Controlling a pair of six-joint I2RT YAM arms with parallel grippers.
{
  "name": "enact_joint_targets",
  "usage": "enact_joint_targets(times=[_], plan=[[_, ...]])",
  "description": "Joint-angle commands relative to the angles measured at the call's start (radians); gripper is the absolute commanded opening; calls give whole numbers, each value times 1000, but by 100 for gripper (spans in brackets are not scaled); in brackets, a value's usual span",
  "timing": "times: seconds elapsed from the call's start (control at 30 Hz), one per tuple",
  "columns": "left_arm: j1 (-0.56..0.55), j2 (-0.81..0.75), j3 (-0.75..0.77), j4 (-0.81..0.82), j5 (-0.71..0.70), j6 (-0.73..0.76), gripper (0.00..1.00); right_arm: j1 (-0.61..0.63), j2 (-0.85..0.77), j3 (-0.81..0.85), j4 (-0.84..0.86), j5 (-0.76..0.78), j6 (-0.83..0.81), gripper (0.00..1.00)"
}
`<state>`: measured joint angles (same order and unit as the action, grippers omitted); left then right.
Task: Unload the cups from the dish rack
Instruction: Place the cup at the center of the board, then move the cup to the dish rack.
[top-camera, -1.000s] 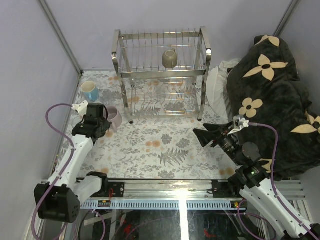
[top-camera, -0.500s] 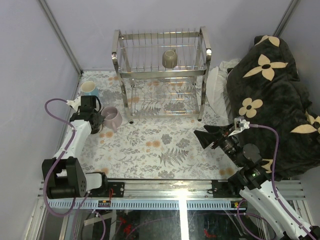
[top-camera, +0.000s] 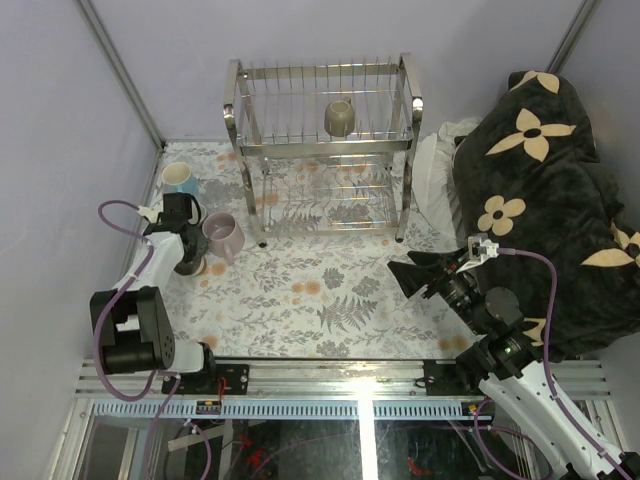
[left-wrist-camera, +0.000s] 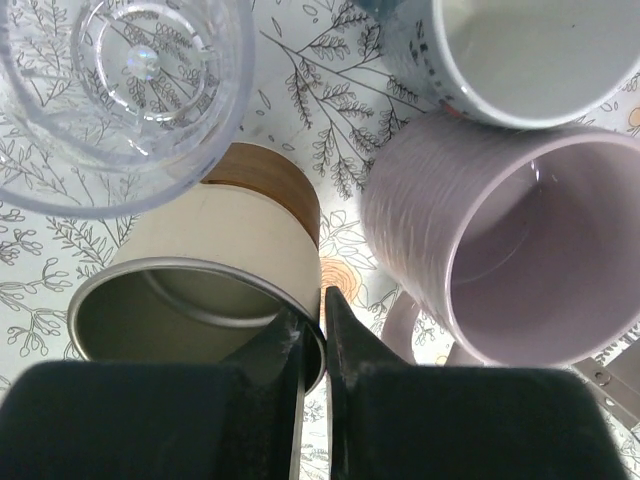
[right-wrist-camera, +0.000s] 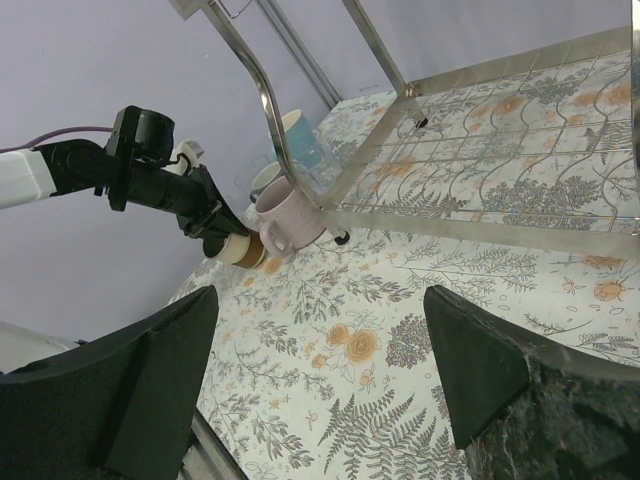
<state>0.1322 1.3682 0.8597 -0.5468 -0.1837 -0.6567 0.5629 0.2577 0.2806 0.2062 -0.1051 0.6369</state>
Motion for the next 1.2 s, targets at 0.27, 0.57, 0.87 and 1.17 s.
enact_joint_targets(times=[0.27,0.57,0.87,1.17], plan=[[18,63,62,24,20,28,19,2,-11,6,23,15,4,91],[18,14,92,1,26,32,38,2,-3,3,32,13,3,91],[18,-180,72,-14,37,0,58,2,27,6,47,17,-28,91],[-10,-441,-26,32,188,-31,60,2,168,98,91,-35,-87,89]])
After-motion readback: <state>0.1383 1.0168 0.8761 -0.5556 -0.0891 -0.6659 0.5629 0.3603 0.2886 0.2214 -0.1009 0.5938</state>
